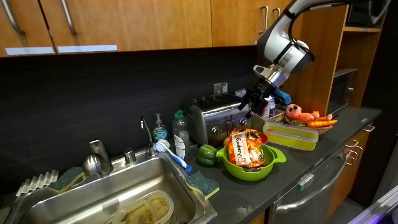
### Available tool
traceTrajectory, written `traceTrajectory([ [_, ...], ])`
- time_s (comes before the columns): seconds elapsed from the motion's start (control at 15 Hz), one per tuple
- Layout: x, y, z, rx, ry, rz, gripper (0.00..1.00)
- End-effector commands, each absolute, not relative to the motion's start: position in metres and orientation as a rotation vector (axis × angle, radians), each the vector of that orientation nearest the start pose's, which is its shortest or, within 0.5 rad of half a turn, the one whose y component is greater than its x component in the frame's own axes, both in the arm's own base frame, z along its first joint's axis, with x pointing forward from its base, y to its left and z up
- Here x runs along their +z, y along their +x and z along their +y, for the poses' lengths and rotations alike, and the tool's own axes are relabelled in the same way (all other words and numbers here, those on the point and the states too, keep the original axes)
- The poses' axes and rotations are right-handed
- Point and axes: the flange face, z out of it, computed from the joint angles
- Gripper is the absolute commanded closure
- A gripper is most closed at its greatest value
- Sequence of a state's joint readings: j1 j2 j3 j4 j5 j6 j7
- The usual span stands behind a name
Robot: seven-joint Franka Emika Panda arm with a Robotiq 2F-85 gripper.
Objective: Pick up the packet in the bowl then put it back inside
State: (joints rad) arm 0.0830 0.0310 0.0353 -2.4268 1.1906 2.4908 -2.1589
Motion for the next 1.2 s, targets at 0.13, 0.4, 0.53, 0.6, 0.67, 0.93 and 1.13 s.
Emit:
traceTrajectory([
  [0.13,0.289,0.488,0.056,-0.877,-2.286,-1.513,0.00],
  [0.4,0.277,0.482,0.060,-0.736,-2.363,-1.433,0.00],
  [0.53,0.280,0.475,0.064,-0.658,-2.384,-1.403,0.00],
  [0.6,0.282,0.473,0.065,-0.624,-2.396,-1.392,0.00],
  [0.67,0.285,0.471,0.066,-0.593,-2.404,-1.386,0.00],
  [0.93,0.306,0.470,0.069,-0.519,-2.440,-1.390,0.00],
  [1.13,0.313,0.468,0.076,-0.466,-2.415,-1.369,0.00],
])
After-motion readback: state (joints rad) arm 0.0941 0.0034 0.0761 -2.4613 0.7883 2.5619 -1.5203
